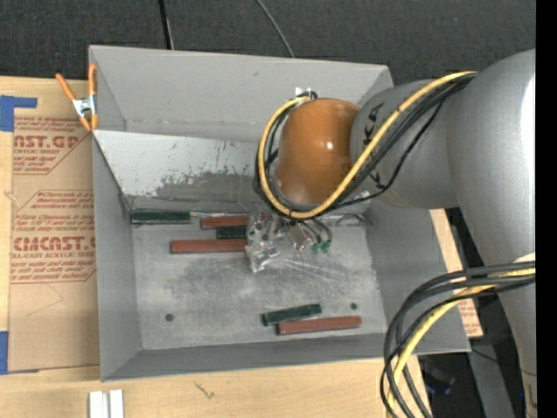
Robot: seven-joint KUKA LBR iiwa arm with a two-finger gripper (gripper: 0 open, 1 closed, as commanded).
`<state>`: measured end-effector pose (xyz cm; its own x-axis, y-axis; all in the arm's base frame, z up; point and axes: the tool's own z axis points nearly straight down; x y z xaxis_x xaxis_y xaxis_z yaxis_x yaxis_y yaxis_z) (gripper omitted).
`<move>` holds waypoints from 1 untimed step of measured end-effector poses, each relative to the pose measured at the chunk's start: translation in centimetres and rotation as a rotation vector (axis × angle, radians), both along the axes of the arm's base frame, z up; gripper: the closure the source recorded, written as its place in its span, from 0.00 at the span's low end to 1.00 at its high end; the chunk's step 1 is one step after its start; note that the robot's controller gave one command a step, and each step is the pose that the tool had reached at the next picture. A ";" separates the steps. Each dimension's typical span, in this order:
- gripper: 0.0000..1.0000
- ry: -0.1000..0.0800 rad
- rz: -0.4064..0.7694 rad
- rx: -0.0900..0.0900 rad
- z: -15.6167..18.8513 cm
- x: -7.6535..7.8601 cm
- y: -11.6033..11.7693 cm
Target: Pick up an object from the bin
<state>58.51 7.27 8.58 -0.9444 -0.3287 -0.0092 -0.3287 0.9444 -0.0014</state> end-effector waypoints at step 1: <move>0.00 0.006 -0.106 0.002 4.6 0.4 5.7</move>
Offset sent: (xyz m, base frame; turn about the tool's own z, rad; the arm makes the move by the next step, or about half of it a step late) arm 0.0000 0.0000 0.0000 0.0000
